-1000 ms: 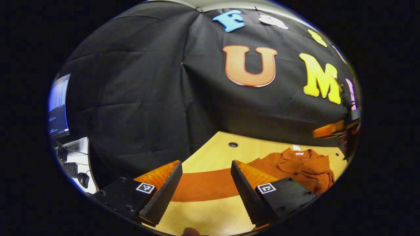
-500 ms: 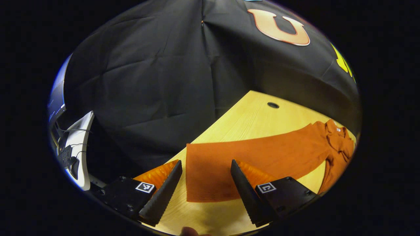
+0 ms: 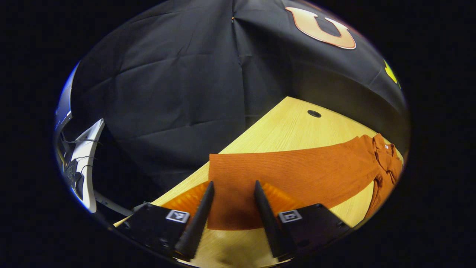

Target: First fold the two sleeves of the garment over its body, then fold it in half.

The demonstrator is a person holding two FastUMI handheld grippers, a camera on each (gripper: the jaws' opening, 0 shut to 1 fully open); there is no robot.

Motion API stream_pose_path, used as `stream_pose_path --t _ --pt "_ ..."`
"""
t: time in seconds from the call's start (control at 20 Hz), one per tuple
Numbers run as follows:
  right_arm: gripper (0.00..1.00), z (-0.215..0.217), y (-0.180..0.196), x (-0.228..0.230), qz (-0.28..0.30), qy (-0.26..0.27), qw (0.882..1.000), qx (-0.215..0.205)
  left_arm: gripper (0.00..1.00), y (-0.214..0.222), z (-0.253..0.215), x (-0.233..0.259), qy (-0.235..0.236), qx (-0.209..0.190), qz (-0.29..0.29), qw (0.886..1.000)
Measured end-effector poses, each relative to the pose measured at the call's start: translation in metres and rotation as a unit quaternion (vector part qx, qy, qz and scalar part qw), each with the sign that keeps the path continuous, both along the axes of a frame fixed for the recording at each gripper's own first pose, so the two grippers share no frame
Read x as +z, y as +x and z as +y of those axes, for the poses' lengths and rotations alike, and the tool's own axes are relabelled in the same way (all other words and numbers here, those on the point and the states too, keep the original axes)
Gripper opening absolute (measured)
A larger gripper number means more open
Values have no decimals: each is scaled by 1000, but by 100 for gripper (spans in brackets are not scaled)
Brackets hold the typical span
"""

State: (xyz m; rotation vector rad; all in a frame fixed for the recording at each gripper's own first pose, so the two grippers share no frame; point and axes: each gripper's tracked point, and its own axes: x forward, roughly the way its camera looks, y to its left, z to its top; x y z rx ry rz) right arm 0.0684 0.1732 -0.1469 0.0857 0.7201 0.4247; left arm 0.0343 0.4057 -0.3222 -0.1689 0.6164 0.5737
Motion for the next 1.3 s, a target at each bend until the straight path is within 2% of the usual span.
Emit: stream_pose_path --t 0.15,0.25,0.4,0.55,0.75,0.95,1.0,1.05,1.3 --pt "86 -8 -8 1 1 -2 1000 1 11 1 -8 1 18 -12 27 999" --pt "86 -16 -13 1 2 -5 1000 -2 4 5 -18 6 16 -21 42 999" --pt "86 -25 -17 6 -3 -2 1000 -7 3 22 -32 34 13 -34 15 999" --pt "86 -33 -20 11 -12 -1 1000 -9 3 46 -47 82 26 -57 -19 998" --pt "86 -41 -26 18 -22 14 1000 -15 3 92 -101 157 27 -121 -76 989" --pt "86 -63 -33 26 -31 27 999 -30 3 130 -180 220 9 -183 -113 977" --pt "81 -72 -33 27 -35 31 998 -38 3 140 -203 232 5 -199 -120 973" --pt "86 -83 -33 30 -38 34 998 -47 3 151 -227 241 1 -217 -127 968" --pt "86 -147 -33 38 -46 54 991 -113 3 194 -367 248 -16 -305 -119 945"
